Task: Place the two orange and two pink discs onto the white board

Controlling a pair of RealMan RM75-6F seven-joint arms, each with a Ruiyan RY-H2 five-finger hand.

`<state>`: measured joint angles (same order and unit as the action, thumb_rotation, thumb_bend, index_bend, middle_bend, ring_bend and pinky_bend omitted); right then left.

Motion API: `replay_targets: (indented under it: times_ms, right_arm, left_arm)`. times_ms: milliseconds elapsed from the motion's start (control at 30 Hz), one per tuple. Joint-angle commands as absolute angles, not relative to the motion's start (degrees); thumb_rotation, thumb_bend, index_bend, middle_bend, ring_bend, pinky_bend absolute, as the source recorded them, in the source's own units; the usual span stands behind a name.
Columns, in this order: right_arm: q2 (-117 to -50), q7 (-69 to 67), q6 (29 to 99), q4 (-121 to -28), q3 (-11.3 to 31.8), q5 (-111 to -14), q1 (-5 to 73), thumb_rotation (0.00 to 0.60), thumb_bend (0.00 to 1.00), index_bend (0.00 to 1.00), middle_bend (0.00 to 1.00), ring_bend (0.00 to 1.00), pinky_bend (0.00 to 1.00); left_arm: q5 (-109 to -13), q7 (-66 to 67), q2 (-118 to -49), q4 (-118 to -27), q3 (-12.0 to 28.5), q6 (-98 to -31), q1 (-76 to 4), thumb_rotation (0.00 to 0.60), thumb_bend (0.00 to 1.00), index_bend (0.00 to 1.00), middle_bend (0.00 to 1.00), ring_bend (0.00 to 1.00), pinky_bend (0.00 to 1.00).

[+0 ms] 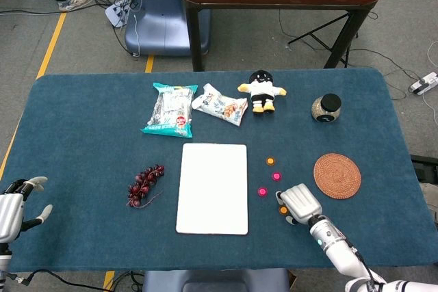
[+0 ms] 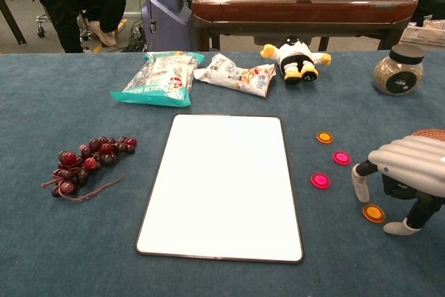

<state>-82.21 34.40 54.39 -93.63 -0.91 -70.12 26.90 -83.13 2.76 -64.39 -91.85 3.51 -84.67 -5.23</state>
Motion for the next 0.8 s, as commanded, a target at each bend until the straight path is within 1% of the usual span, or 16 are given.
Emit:
replay_targets:
  times_ms: [33, 333, 567, 800]
  right_arm:
    - [-82.3, 34.5, 54.4, -93.6, -1.0, -69.8, 27.1, 0.600, 0.16, 0.46, 1.00, 1.00, 1.00]
    - [-82.6, 34.1, 54.2, -93.2, -1.2, -68.7, 27.7, 0.600, 0.23, 0.46, 1.00, 1.00, 1.00]
    - [-82.4, 33.8, 54.4, -93.7, -1.6, -68.7, 28.1, 0.600, 0.25, 0.48, 1.00, 1.00, 1.00]
    - [-80.9, 33.9, 56.8, -97.2, -1.9, -71.8, 28.1, 0.600, 0.25, 0.50, 1.00, 1.00, 1.00]
  left_arm:
    - [-83.1, 2.7, -64.4, -91.9, 3.5, -84.7, -5.2, 0.600, 0.27, 0.36, 0.43, 0.29, 0.47]
    - [-83.1, 2.6, -64.3, -91.9, 3.5, -84.6, -5.2, 0.600, 0.27, 0.36, 0.43, 0.29, 0.47]
    - [-83.1, 2.5, -64.3, -91.9, 3.5, -84.5, -5.3, 0.600, 0.27, 0.36, 0.43, 0.29, 0.47]
    - [-83.0, 2.5, -64.3, -91.8, 3.5, -84.5, -5.3, 0.600, 0.27, 0.36, 0.43, 0.29, 0.47]
